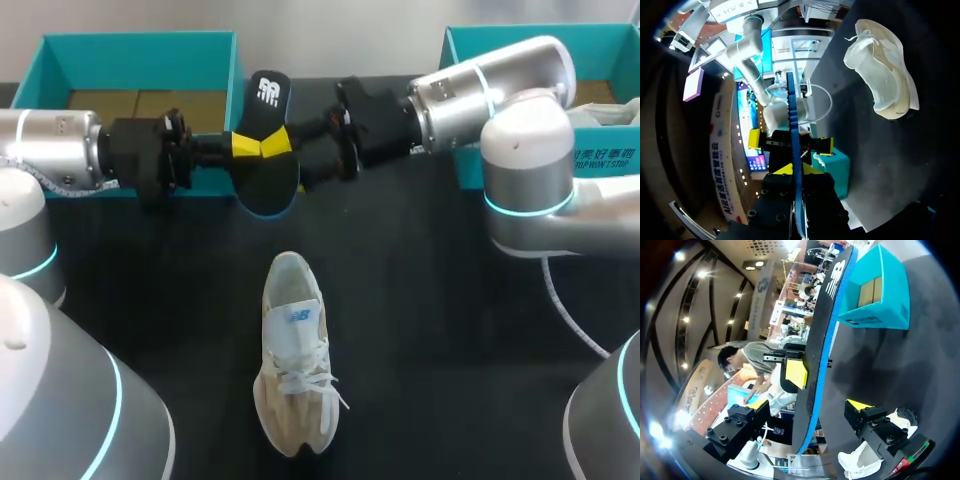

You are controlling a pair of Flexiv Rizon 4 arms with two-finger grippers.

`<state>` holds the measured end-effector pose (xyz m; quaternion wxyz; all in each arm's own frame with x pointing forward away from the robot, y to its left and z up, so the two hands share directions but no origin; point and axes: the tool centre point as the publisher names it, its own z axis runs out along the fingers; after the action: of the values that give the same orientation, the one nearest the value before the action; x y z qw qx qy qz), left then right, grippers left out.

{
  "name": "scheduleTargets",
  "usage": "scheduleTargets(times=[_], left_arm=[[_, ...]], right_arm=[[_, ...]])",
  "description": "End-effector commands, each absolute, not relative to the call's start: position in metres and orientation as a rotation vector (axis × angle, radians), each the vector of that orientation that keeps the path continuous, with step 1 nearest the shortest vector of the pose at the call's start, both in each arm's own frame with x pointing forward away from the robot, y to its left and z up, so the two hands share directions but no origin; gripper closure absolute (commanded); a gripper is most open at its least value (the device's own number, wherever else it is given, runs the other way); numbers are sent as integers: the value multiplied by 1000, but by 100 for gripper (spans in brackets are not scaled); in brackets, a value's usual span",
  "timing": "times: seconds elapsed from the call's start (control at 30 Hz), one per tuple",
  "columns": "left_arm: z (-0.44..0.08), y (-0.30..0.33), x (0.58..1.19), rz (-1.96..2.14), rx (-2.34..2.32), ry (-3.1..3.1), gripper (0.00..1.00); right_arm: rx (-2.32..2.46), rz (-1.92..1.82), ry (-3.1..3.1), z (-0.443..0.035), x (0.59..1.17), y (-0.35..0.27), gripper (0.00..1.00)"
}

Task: Take the shoe out of the shoebox, open the shoe tongue, remove and reinsert the insole, then place the shoe into the shoebox

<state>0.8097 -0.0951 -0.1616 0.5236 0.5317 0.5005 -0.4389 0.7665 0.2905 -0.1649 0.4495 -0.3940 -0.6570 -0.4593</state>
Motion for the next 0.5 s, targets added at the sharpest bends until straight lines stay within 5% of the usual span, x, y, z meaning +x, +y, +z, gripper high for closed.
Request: scheduleTargets(times=[0.03, 0.1, 0.23, 0.5], left_arm=[[-164, -96, 804, -1041, 1260, 1196, 100], [-164, -97, 804, -1038, 1268, 1199, 100], [-164, -96, 801, -1032, 1274, 1194, 100], [-167, -92, 802, -1028, 1265, 1193, 100]], right_arm=[[-959, -1145, -1623, -168, 768, 300, 10], [-949, -1150, -1623, -170, 767, 302, 29], [-936, -1154, -1621, -172, 764, 305, 51], [-904, -1156, -1643, -170, 761, 311, 54]])
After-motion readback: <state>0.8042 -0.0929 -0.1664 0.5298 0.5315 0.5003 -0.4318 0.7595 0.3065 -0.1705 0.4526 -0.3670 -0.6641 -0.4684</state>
